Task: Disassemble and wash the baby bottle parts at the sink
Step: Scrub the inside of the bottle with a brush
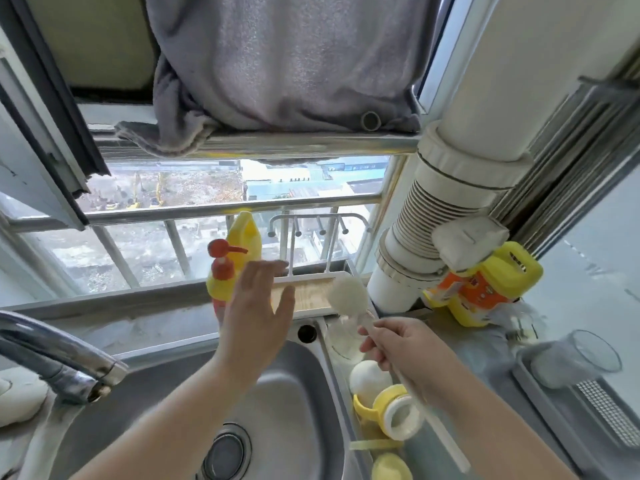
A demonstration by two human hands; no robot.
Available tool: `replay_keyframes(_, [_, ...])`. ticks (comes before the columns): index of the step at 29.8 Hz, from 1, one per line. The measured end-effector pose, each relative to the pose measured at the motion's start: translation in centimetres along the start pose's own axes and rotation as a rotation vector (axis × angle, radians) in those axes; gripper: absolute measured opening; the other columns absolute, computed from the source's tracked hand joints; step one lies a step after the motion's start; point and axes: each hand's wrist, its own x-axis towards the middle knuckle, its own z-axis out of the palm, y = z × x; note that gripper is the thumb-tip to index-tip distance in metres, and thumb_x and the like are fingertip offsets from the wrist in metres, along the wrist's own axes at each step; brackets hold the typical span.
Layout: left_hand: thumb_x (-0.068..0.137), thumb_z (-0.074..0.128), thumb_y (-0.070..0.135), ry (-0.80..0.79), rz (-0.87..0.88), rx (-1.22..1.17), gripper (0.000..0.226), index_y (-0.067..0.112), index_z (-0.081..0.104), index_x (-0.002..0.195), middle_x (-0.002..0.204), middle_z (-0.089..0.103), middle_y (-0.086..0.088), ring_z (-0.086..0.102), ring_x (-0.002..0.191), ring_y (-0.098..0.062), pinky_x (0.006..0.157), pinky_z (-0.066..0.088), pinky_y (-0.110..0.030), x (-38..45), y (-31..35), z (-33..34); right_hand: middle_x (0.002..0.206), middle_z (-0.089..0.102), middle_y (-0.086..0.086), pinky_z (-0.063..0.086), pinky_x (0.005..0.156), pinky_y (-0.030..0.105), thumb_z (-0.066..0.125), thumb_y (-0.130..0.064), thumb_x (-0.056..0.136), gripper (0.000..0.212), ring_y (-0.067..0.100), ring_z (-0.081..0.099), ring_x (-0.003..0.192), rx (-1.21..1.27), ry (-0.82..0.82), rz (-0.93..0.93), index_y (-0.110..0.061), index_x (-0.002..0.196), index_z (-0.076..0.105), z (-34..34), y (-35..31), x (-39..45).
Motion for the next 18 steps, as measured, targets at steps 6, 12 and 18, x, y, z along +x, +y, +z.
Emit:
replay_keyframes(6, [0.079, 0.069, 0.018, -0.606, -0.270, -0.232, 0.030, 0.024, 0.055, 0.105, 0.104, 0.058, 0.006, 0.055, 0.090, -0.010, 0.081, 0.048, -0.028, -5.6, 0.2, 7.5, 0.068, 0.067, 0.002, 0.046, 0.056, 0.022, 0.056, -0.018, 0.093, 0.017, 0.007, 0.055, 0.055, 0.012, 0.190, 0.103, -0.011, 0.087, 0.070, -3.9, 4.8, -2.6])
replay_keyframes(12, [0.079, 0.061, 0.008, -0.816, -0.178, -0.081, 0.049, 0.019, 0.048, 0.125, 0.125, 0.046, 0.003, 0.044, 0.117, -0.017, 0.098, 0.036, -0.025, -7.7, 0.5, 12.2, 0.064, 0.065, -0.004, 0.041, 0.050, 0.019, 0.055, -0.018, 0.094, 0.015, 0.005, 0.053, 0.051, 0.076, 0.281, 0.174, -0.013, 0.093, 0.069, -6.4, 8.5, -5.2])
replay_keyframes(18, [0.075, 0.075, 0.018, -0.450, -0.422, -0.123, 0.075, 0.012, 0.031, 0.135, 0.135, 0.026, -0.009, 0.026, 0.130, -0.024, 0.103, 0.023, -0.025, -7.8, 0.4, 13.8, 0.064, 0.065, -0.005, 0.041, 0.050, 0.019, 0.055, -0.017, 0.094, 0.014, 0.004, 0.054, 0.052, 0.093, 0.265, 0.164, -0.014, 0.096, 0.068, -7.1, 9.9, -5.1])
